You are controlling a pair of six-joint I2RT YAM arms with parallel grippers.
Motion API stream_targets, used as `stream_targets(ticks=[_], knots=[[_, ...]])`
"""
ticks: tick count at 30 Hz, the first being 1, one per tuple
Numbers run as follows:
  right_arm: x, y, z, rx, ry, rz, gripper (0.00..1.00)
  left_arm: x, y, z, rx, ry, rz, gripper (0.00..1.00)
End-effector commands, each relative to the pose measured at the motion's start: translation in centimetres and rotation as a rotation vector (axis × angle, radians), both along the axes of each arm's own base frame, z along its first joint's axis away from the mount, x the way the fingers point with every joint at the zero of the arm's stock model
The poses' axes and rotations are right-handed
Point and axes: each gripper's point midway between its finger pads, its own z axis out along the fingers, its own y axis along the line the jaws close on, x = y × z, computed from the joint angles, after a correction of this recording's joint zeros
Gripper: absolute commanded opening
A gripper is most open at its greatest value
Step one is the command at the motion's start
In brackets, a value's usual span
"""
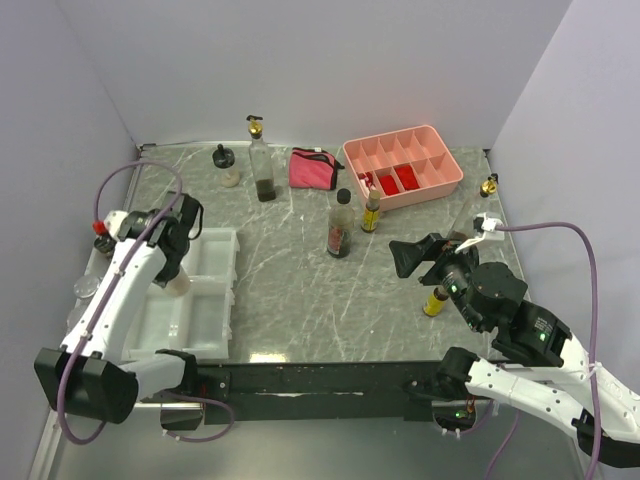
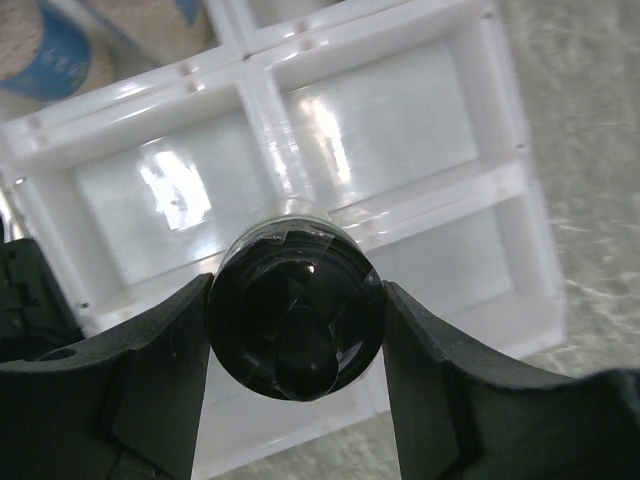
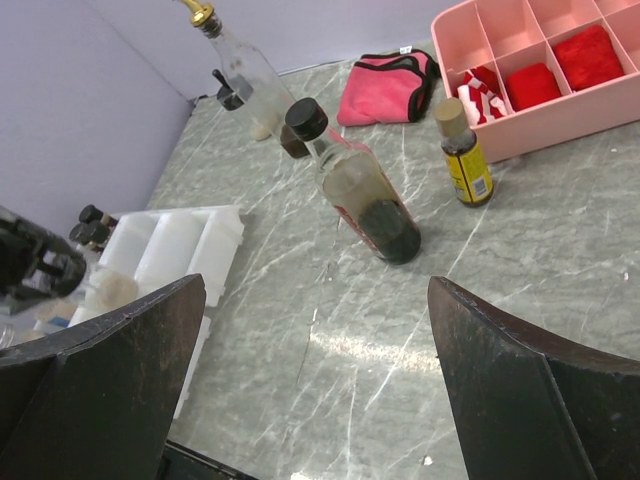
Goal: Organize the condiment bottles
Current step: Place at the center of the board.
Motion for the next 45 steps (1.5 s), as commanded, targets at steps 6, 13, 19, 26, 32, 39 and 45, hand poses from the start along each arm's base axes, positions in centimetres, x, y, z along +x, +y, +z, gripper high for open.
stream_targets(ticks=[6, 13, 19, 26, 32, 39, 45], knots=[[0.5, 0.5, 0.5, 0.013, -0.015, -0.003, 1.0, -4.0, 3.0, 0.7, 0.05, -0.097, 0.143, 0.01], [0.6, 1.5, 0.3, 0.01, 0.004, 0.027, 1.0, -4.5, 5.2, -0.1, 0.15, -0.091, 0.21, 0.01], [0.5, 1.4, 0.4, 0.01, 0.005, 0.026, 1.0, -5.6, 4.9, -2.7, 0.113, -0.013, 0.264, 0.01], [0.6, 1.7, 0.5, -0.005, 0.006, 0.035, 1.0, -6.8, 5.0, -4.4, 0.089, 0.037, 0.293, 0.02], [0.9, 2.4, 0.5, -0.03, 0.015, 0.049, 1.0, -7.8, 4.6, -5.1, 0.037, -0.019, 0.336, 0.18], [1.2, 2.9, 0.0, -0.08, 0.032, 0.057, 1.0, -8.9, 4.8, -6.0, 0.03, -0.055, 0.385, 0.18], [1.4, 2.7, -0.1, -0.101, 0.032, 0.047, 1.0, -9.1, 5.2, -6.3, 0.05, -0.054, 0.402, 0.32]])
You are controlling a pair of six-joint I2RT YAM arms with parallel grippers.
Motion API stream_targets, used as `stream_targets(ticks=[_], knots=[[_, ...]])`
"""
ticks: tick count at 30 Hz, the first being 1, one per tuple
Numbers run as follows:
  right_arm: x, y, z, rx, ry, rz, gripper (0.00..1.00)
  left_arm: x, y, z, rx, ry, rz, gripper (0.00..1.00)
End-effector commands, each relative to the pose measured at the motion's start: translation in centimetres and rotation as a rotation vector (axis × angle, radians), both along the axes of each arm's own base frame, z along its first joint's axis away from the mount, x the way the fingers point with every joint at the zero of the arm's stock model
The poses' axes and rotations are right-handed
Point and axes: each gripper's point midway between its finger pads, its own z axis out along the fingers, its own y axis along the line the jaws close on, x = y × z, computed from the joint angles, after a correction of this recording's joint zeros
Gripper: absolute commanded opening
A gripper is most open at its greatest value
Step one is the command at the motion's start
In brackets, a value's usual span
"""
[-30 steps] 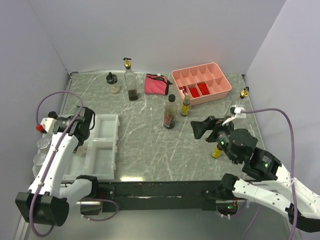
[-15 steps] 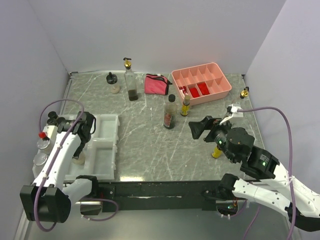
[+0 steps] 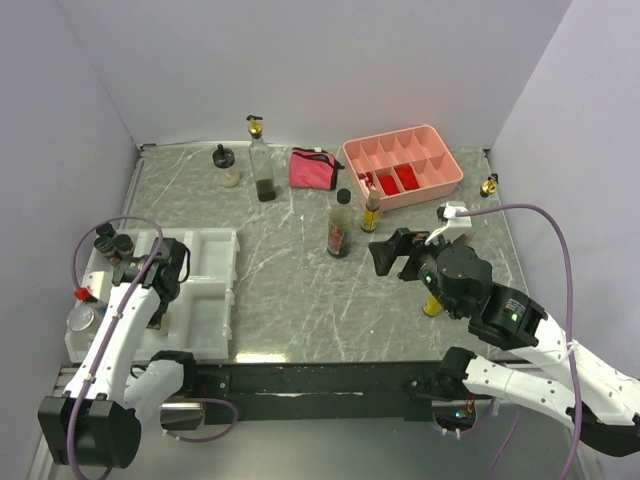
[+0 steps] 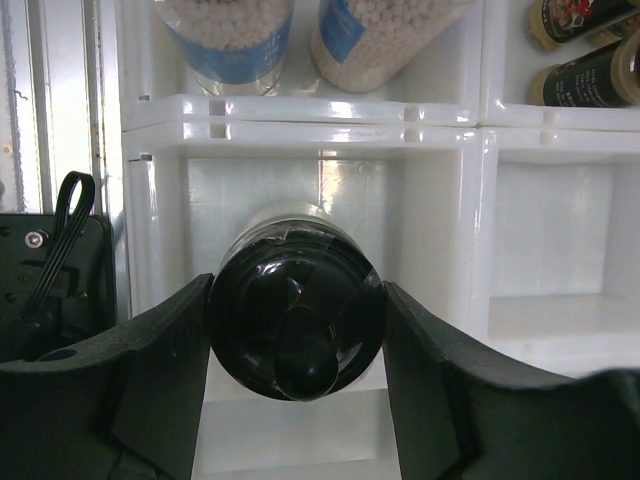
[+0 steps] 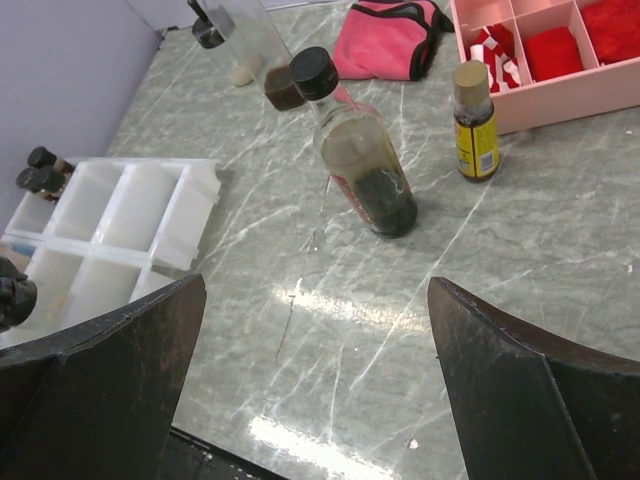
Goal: Organize the condiment bottles
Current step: Place at the center of the board.
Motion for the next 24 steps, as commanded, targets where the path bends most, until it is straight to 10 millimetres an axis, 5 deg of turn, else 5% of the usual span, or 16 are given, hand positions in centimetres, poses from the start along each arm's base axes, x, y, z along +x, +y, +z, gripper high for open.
stream_targets(ticks=[1, 4, 9, 14, 20, 24], knots=[[0.2, -0.5, 1.8, 0.012, -0.039, -0.015, 1.0, -0.7, 0.7, 0.0, 0.034, -0.007, 0.044, 0.39], [0.3, -0.7, 1.7, 0.005, -0.044, -0.02, 1.0, -0.8, 0.8, -0.2, 0.036, 0.001, 0.046, 0.53], [0.4, -0.8, 1.6, -0.004, -0.045, -0.026, 1.0, -0.8, 0.9, 0.0, 0.041, -0.014, 0.048, 0.64], [0.4, -1.1, 1.5, -0.003, -0.05, -0.032, 1.0, -0.5, 0.8, 1.0, 0.043, -0.039, 0.019, 0.98], [0.2, -1.2, 1.6, 0.015, -0.052, -0.028, 1.0, -0.3, 1.0, 2.5, 0.054, -0.085, 0.001, 0.99], [-0.1, -1.1, 1.8, 0.037, -0.052, -0.017, 1.0, 0.6, 1.4, 5.3, 0.084, -0.16, -0.013, 1.0]])
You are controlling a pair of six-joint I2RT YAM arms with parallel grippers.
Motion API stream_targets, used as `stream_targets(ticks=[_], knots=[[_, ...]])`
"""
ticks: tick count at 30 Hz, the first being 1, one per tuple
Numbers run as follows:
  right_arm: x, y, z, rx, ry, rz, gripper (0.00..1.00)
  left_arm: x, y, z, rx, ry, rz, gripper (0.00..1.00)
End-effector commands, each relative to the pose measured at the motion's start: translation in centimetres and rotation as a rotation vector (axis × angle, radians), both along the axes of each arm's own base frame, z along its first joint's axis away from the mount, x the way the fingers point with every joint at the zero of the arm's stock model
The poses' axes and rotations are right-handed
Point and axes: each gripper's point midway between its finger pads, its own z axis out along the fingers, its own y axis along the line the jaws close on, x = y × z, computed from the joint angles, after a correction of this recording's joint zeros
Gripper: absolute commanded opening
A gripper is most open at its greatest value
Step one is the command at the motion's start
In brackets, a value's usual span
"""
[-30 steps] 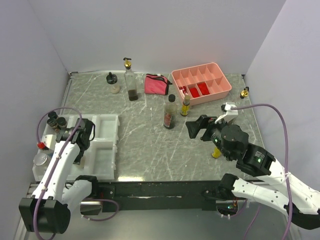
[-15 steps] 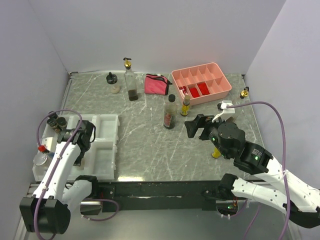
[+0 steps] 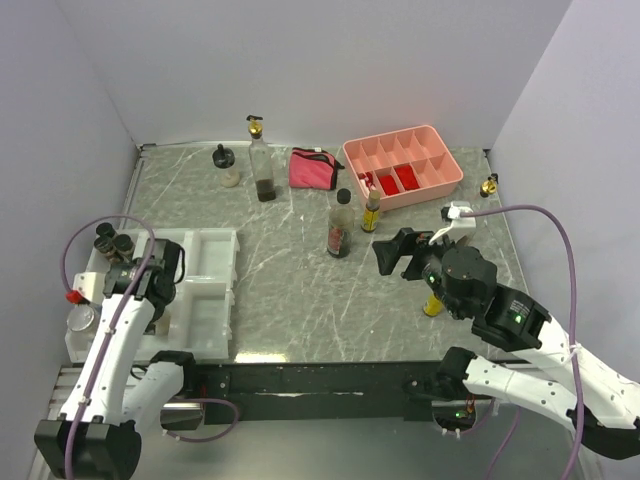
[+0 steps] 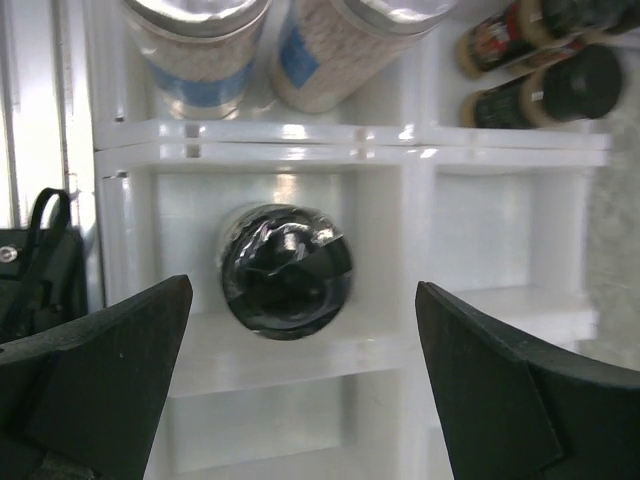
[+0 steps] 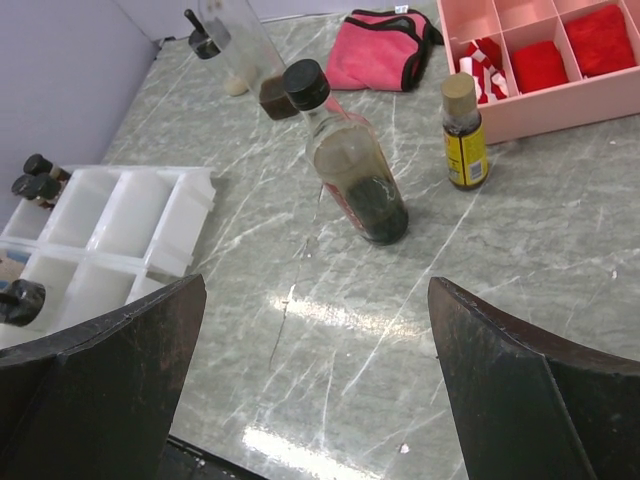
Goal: Organize the condiment bottles
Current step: Place at the center of the board, then move the bottle at the center of the board.
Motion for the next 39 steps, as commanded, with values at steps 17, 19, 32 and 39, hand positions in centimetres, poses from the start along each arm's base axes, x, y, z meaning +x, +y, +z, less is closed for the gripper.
stream_targets(ticks=[17, 19, 32, 39], knots=[[-1.2, 2.2, -0.5, 0.078, 0.017, 0.12, 1.0, 19.8, -5.4, 20.5, 0.419, -0.456, -0.887, 1.0], [-1.2, 1.4, 0.0, 0.079, -0.008, 0.102, 1.0, 23.1, -6.5, 19.0, 0.415, -0.385, -0.984, 0.99], [-0.8, -0.3, 1.1, 0.055, -0.077, 0.048, 1.0, 38.4, -10.8, 10.2, 0.287, -0.301, -1.328, 0.91], [-0.8, -0.4, 1.0, 0.042, -0.087, 0.05, 1.0, 41.4, -11.1, 6.8, 0.311, -0.306, -1.357, 0.84]])
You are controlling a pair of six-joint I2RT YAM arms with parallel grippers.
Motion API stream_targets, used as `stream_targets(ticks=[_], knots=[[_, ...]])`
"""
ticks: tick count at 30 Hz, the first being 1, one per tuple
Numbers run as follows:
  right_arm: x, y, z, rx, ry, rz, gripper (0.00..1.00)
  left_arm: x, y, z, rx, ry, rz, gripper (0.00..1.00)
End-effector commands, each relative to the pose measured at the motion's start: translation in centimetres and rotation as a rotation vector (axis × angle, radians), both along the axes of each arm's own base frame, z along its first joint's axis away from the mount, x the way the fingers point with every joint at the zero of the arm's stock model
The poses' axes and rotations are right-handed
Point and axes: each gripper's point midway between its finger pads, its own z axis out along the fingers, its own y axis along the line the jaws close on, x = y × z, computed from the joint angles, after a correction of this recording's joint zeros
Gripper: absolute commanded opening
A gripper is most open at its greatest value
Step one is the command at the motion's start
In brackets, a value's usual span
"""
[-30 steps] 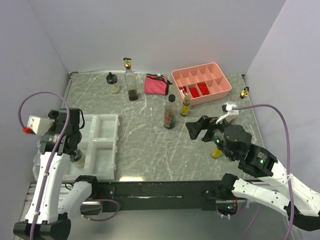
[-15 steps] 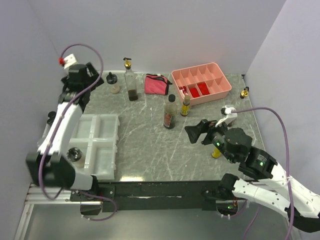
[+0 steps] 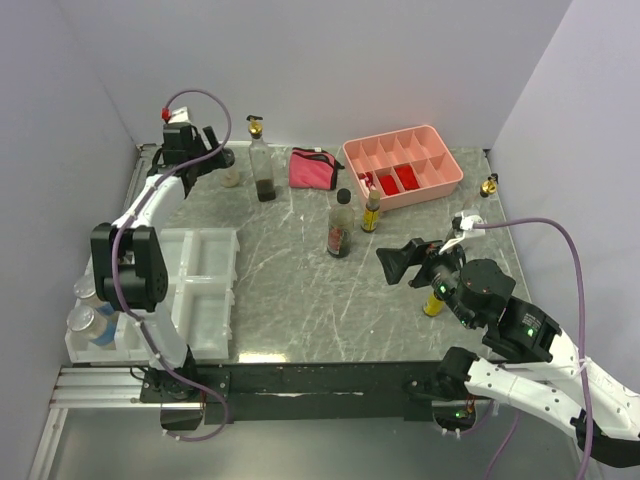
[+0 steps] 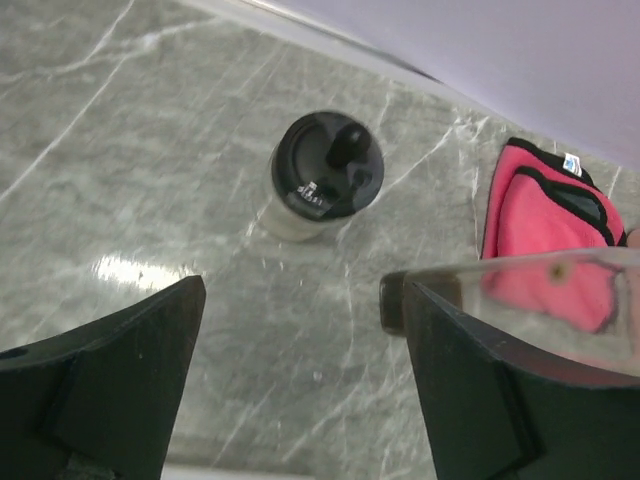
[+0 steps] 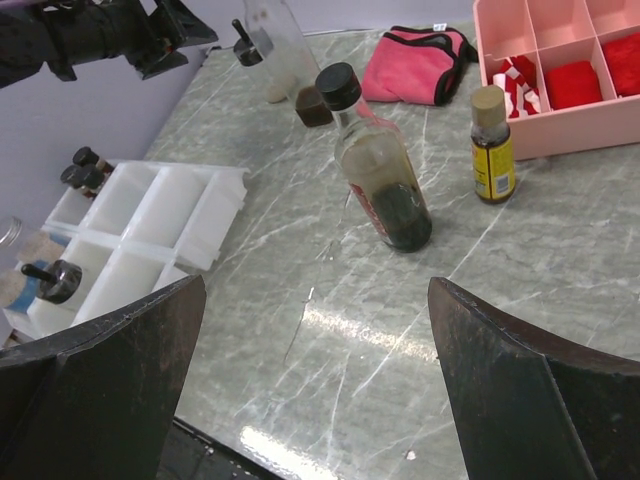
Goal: Organize the condiment bottles
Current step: Move the bottle at the center of the board.
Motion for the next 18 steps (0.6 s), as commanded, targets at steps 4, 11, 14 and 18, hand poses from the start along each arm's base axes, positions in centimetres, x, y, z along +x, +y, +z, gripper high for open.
stream_targets(ticks=[4, 11, 14, 18], knots=[[0.5, -0.8, 0.7, -0.006, -0.03, -0.041, 1.0, 4.5, -0.8, 0.8, 0.038, -0.119, -0.079, 0.83], [0.9, -1.1, 0.4, -0.023, -0.016, -0.073, 1.0, 6.7, -0.7, -1.3, 0.061, -0.096, -0.091, 0.81], [1.0, -1.0, 0.3, -0.033, -0.01, -0.076, 1.0, 6.9, -0.7, -2.6, 0.067, -0.084, -0.094, 0.81], [1.3, -1.3, 0.0, -0.053, -0.01, -0.099, 1.0, 8.1, -0.6, -2.6, 0.087, -0.106, -0.103, 0.8]])
